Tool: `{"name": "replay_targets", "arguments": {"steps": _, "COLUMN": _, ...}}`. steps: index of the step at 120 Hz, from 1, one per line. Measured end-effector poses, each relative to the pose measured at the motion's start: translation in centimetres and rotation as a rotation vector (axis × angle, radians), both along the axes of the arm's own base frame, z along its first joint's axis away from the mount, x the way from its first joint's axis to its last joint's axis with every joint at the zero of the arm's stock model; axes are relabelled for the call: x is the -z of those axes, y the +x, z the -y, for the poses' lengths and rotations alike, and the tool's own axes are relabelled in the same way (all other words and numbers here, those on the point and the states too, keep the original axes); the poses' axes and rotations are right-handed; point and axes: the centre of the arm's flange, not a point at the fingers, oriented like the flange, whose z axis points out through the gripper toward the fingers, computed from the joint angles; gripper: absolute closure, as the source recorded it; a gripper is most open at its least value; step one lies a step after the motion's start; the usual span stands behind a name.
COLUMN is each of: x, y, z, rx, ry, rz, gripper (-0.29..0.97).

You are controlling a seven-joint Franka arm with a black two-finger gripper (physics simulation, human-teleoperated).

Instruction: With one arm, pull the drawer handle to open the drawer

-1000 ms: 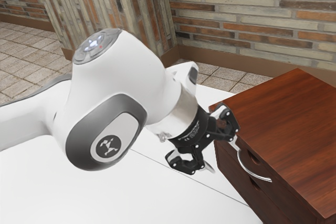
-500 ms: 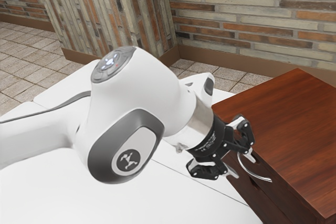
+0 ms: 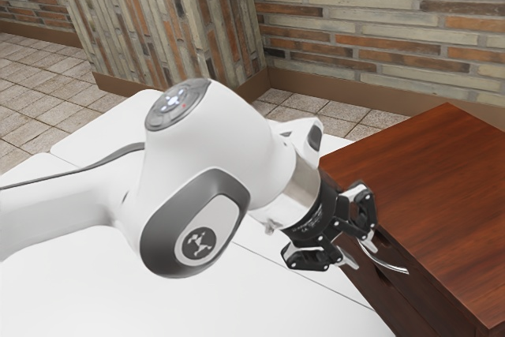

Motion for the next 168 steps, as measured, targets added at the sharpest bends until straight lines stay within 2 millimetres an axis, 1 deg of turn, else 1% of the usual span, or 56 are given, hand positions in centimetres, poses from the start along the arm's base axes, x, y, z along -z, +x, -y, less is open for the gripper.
{"name": "replay_targets", "arguments": {"steps": 32, "x": 0.7, "y": 0.2, "z": -0.3, "rx": 0.001, "ry": 0.005, "rz": -0.010, "gripper": 0.62}}
{"name": "replay_targets", "arguments": {"steps": 66, "x": 1.0, "y": -0.1, "z": -0.3, "rx": 0.004, "ry": 0.014, "rz": -0.014, "gripper": 0.69}}
{"name": "replay_targets", "arguments": {"steps": 80, "x": 1.3, "y": -0.5, "z": -0.4, "rx": 0.005, "ry": 0.021, "rz": -0.017, "gripper": 0.71}}
{"name": "replay_targets", "arguments": {"steps": 99, "x": 1.0, "y": -1.3, "z": -0.2, "rx": 0.009, "ry": 0.033, "rz": -0.007, "gripper": 0.72}}
{"name": "replay_targets", "arguments": {"steps": 144, "x": 1.2, "y": -2.6, "z": -0.5, "rx": 0.006, "ry": 0.055, "rz": 0.000, "gripper": 0.72}}
{"name": "replay_targets", "arguments": {"steps": 168, "x": 0.8, "y": -3.3, "z": -0.5, "rx": 0.004, "ry": 0.064, "rz": 0.011, "gripper": 0.73}}
